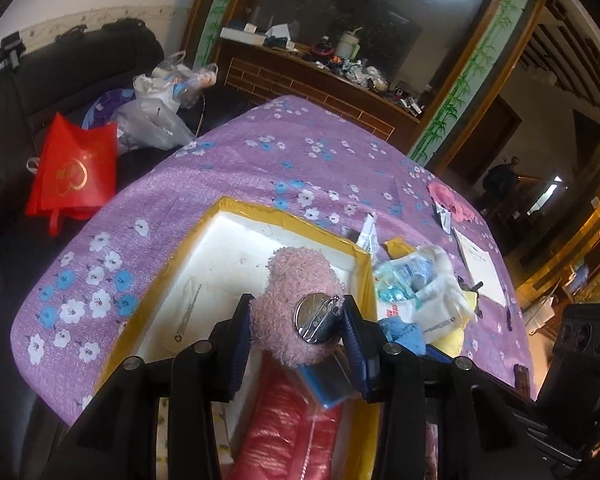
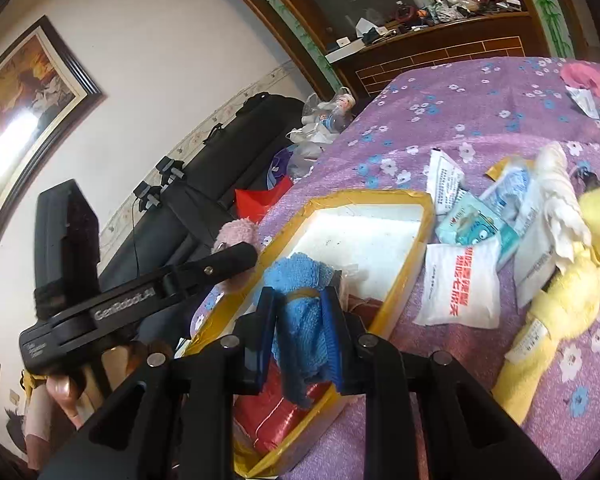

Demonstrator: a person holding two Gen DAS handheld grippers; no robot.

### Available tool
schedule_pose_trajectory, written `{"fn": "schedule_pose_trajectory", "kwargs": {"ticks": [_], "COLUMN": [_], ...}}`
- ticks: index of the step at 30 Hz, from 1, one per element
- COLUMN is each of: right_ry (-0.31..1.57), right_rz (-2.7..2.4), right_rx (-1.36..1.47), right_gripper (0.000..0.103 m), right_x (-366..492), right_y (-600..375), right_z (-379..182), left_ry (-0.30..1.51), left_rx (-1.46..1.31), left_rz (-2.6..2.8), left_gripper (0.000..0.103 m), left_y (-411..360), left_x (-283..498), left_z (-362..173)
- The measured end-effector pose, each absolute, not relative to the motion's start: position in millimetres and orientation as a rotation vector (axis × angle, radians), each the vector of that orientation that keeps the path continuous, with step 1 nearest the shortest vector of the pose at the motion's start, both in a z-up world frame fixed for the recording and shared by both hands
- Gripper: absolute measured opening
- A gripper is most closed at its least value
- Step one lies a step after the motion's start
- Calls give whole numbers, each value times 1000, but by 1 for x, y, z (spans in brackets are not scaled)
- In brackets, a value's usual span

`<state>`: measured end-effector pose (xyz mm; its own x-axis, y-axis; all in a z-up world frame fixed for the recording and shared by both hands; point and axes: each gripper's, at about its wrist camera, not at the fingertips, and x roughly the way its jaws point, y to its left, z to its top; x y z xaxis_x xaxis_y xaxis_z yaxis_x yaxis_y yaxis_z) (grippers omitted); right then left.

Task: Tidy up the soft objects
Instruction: 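Lower the pink puff and blue toy into the foam box and open both grippers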

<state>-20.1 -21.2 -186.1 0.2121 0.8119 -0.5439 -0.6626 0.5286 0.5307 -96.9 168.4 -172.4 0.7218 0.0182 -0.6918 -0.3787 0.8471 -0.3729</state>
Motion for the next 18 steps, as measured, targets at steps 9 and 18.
{"fn": "schedule_pose_trajectory", "kwargs": {"ticks": [9, 18], "right_ry": [912, 963], "right_rz": [998, 942], "right_rx": [185, 172], "right_gripper": [23, 23], "right_x": [2, 27], "right_y": [0, 22], "right_z": [-195, -216], "left_ry": [799, 959], "left_rx": [-440, -533], "left_rz": [234, 324], "left_gripper": [44, 45], "left_y": [179, 211], "left_x": [-73, -42], "left_z": [-188, -235]}}
